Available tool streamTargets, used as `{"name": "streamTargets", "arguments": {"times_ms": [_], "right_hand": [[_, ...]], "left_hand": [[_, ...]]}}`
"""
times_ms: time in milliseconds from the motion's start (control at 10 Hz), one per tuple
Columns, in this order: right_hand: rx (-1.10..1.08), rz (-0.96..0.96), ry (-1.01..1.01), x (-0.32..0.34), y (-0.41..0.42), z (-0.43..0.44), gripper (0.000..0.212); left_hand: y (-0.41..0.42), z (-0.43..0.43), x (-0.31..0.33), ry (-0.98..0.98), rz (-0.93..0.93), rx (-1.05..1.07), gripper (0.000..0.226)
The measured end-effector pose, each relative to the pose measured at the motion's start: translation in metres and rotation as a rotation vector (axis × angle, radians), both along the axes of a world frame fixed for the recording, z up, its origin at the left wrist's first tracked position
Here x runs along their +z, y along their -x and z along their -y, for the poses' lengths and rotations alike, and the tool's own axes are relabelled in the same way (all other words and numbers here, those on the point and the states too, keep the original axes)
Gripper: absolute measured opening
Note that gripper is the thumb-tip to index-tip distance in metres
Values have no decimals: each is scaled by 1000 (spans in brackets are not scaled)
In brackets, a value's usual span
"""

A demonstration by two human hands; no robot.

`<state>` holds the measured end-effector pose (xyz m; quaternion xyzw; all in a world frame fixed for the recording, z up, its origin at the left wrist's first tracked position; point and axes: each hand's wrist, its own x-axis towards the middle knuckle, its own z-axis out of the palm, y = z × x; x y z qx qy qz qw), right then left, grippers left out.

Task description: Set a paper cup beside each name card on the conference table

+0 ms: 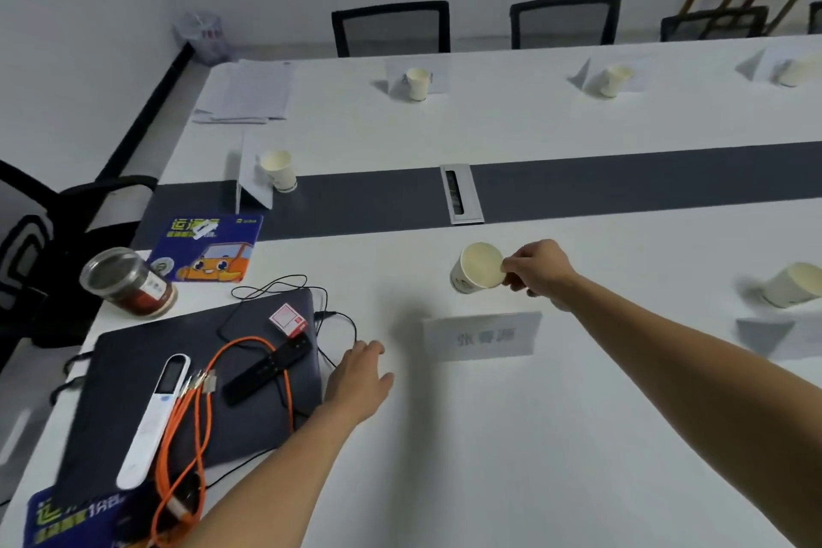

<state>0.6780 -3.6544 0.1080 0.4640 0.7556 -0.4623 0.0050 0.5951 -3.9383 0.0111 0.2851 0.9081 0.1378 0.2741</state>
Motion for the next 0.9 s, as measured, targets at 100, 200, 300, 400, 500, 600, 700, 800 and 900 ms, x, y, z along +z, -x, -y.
{"name": "streamTargets", "arguments": {"times_ms": [100,200,300,400,500,600,700,800,900], "right_hand": [[-62,70,-34,-16,9,-7,9],[-71,144,-48,-35,18,-7,9],[-65,210,-48,-54,29,-3,10],[-49,264,-59,-68,39,0,9],[-42,292,-76,-80,47,3,9],[-41,303,-91,-90,49,3,9],[-42,319,-82,-90,48,5,8],[-41,317,-85,-86,45,7,8],[-44,313,-116,-74,36,9,10]], "left_hand": [[7,-6,-28,54,-74,-84,46],[2,-4,-55,117,-93,-160,52],[-7,8,-79,139,-161,-192,56],[-13,17,-94,138,-193,-232,57],[-15,22,-103,121,-212,-264,62],[-15,25,-109,103,-216,-266,62],[-14,26,-113,91,-228,-262,63],[-15,27,-113,131,-217,-271,64],[-16,21,-106,106,-235,-241,67]]}}
